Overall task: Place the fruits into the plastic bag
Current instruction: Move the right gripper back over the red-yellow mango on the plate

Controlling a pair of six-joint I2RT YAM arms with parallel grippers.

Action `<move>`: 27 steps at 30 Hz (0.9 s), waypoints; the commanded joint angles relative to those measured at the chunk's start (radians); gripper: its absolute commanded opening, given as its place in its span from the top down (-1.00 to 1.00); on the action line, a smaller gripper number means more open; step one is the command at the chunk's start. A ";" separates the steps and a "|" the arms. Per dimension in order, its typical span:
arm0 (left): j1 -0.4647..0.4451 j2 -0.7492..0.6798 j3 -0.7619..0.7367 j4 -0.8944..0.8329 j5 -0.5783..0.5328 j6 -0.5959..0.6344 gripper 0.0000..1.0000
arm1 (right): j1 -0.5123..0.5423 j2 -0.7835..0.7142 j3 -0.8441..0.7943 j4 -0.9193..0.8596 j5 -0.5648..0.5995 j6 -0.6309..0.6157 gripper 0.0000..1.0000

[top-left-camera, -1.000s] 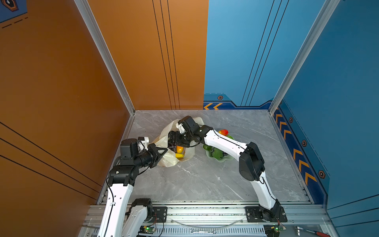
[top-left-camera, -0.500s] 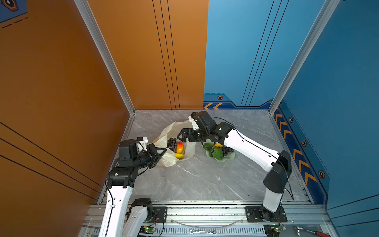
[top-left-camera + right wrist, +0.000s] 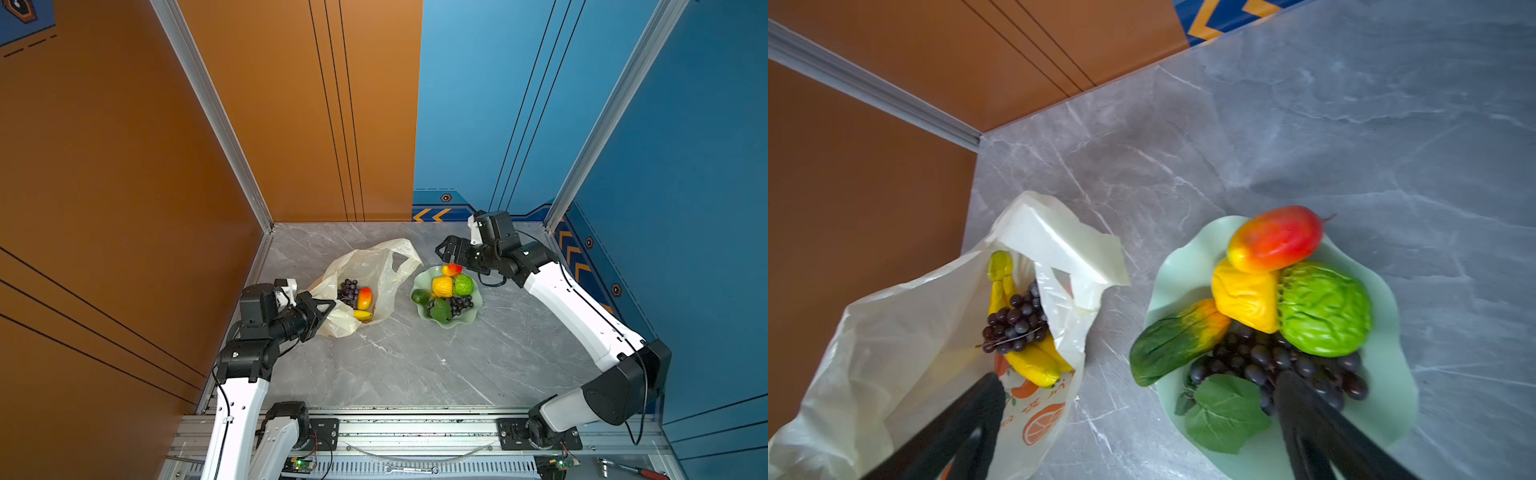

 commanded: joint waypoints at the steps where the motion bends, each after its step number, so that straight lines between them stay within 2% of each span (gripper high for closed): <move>1: 0.007 -0.010 -0.007 -0.008 -0.027 0.012 1.00 | -0.014 0.036 0.071 -0.228 0.081 -0.114 -1.00; 4: 0.008 -0.011 -0.008 -0.008 -0.030 0.004 1.00 | -0.035 0.091 0.095 -0.286 0.113 -0.139 -1.00; 12: 0.007 -0.008 -0.009 -0.008 -0.030 0.002 1.00 | -0.027 0.301 0.227 -0.282 0.146 -0.182 -1.00; 20: 0.008 0.017 -0.004 -0.008 -0.026 0.010 1.00 | -0.030 0.492 0.412 -0.284 0.156 -0.139 -1.00; 27: 0.015 0.069 0.025 -0.002 -0.014 0.038 1.00 | -0.032 0.626 0.510 -0.329 0.179 -0.112 -1.00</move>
